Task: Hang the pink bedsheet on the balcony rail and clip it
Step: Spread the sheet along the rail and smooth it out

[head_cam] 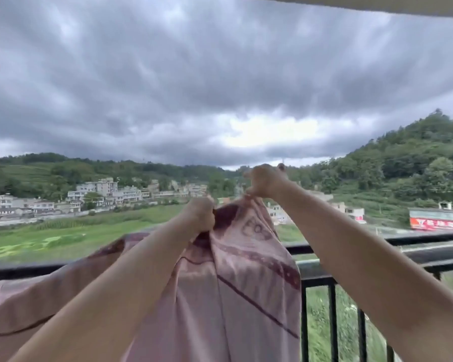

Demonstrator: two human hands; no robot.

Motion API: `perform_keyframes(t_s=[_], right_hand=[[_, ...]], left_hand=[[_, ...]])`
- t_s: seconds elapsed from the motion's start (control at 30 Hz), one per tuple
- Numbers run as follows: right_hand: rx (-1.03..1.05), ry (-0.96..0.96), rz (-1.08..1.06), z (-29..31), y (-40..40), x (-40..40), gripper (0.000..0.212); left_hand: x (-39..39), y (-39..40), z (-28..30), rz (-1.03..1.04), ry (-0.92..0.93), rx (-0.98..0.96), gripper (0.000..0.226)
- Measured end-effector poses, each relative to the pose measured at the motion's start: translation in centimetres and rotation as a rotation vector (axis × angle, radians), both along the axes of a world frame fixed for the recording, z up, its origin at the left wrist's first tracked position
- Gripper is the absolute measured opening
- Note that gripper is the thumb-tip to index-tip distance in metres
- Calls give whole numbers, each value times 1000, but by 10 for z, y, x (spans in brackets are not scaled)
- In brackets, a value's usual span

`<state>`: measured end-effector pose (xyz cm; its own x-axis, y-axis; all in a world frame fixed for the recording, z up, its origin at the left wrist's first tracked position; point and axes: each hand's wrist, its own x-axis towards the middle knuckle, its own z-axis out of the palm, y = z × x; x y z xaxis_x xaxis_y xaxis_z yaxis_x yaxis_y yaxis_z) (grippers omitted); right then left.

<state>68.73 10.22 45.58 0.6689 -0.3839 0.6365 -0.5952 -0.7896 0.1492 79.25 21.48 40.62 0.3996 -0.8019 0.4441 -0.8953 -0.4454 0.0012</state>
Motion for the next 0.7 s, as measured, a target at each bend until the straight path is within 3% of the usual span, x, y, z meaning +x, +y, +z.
perform_keyframes(t_s=[0.07, 0.1, 0.23, 0.3, 0.37, 0.43, 0.5, 0.6, 0.7], right_hand=[[200, 130, 165, -37, -1, -22, 34], [272, 114, 221, -54, -1, -36, 34], [341, -130, 293, -116, 15, -105, 51], [167, -396, 272, -151, 29, -130, 53], [-40, -633, 207, -179, 45, -142, 68], [-40, -692, 151, -197, 60, -142, 76], [228, -552, 154, -203, 77, -134, 78], [654, -329, 220, -210, 87, -118, 36], [818, -518, 292, -222, 88, -110, 19]], left_hand=[[-1, 0, -23, -67, 96, 374, 38], [-4, 2, -26, -98, 97, 458, 39], [-22, 8, -22, -290, 127, 335, 31], [-28, 8, -24, -385, 161, 322, 26], [-35, 10, -23, -509, 139, 237, 23], [-45, 16, -21, -618, 108, 125, 23], [-58, 28, -24, -695, 99, 120, 22], [-70, 43, -39, -754, 15, 151, 24], [-71, 50, -57, -708, -129, -14, 30]])
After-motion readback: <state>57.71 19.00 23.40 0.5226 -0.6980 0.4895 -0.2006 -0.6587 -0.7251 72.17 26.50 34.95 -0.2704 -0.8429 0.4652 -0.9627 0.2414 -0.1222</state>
